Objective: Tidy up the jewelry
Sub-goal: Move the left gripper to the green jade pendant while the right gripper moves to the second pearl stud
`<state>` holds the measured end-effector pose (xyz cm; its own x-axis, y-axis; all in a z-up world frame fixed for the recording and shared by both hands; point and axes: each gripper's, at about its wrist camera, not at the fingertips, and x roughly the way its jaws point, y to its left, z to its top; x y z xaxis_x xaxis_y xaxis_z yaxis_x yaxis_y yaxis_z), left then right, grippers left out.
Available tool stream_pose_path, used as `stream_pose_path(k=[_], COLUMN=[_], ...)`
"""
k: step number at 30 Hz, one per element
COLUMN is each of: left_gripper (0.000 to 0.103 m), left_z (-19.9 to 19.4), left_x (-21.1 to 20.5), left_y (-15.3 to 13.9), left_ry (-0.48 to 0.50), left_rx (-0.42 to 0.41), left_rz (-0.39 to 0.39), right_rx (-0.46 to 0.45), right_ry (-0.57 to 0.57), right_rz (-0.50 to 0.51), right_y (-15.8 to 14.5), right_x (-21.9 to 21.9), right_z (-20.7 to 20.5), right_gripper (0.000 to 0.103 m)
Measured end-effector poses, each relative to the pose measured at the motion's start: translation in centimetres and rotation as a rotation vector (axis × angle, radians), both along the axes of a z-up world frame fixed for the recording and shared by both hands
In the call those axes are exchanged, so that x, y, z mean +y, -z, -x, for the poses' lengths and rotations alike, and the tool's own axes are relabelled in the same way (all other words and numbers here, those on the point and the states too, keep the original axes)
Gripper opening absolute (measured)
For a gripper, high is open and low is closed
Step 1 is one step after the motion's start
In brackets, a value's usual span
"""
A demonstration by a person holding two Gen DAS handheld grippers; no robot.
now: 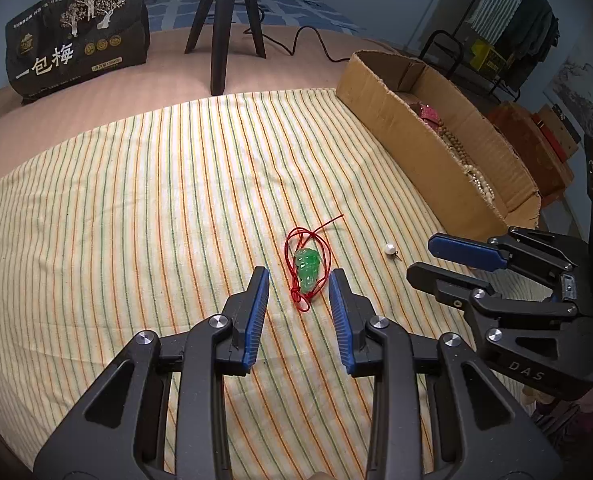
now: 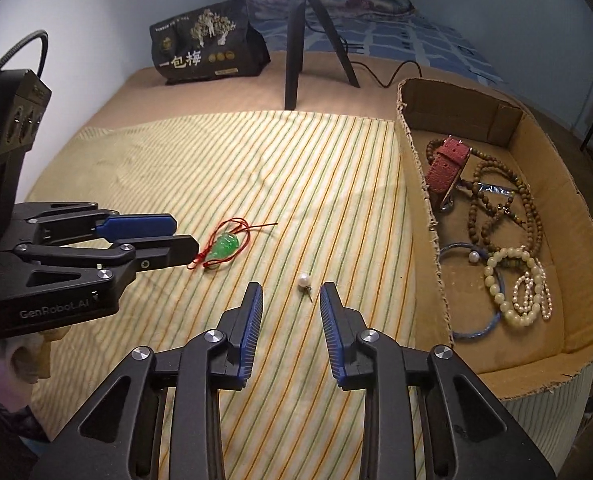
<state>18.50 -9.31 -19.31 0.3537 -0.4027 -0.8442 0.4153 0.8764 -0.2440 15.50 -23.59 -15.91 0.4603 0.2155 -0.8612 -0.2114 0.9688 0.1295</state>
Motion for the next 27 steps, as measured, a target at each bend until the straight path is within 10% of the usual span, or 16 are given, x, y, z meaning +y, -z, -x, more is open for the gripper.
stream_pose_path(k=[27], left_gripper=[0.031], left_z=[-0.2], left_x=[-0.8], left_y=[0.5], left_ry=[0.022], left_rx=[-0.001], left_rz=[-0.005], right_rx=[0.015], right_ry=[0.003], right_rz=[0.039], right_y=[1.7], right_x=[1.0], right_z=[-0.7], right_gripper=[0.027])
